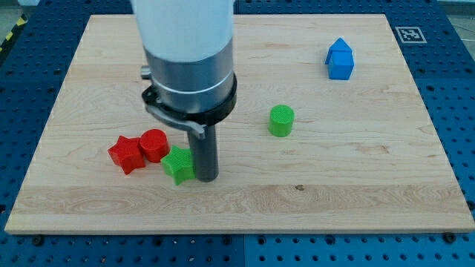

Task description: Point your arm right to green star

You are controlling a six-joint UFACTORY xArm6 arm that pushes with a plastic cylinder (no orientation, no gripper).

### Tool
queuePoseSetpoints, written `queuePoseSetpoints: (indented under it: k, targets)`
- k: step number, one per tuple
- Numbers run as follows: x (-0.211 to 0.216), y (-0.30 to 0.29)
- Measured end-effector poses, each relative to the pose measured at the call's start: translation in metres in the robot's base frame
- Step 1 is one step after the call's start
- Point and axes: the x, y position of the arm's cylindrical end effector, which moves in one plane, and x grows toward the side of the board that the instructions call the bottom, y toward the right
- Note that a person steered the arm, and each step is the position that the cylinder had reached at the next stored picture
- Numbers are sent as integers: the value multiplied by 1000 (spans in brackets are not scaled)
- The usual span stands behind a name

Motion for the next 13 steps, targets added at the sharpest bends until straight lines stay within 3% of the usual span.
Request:
queuePoseSetpoints:
  k: [6, 8, 13]
  targets:
    - [16, -9]
    - [16, 44]
    - [-11, 91]
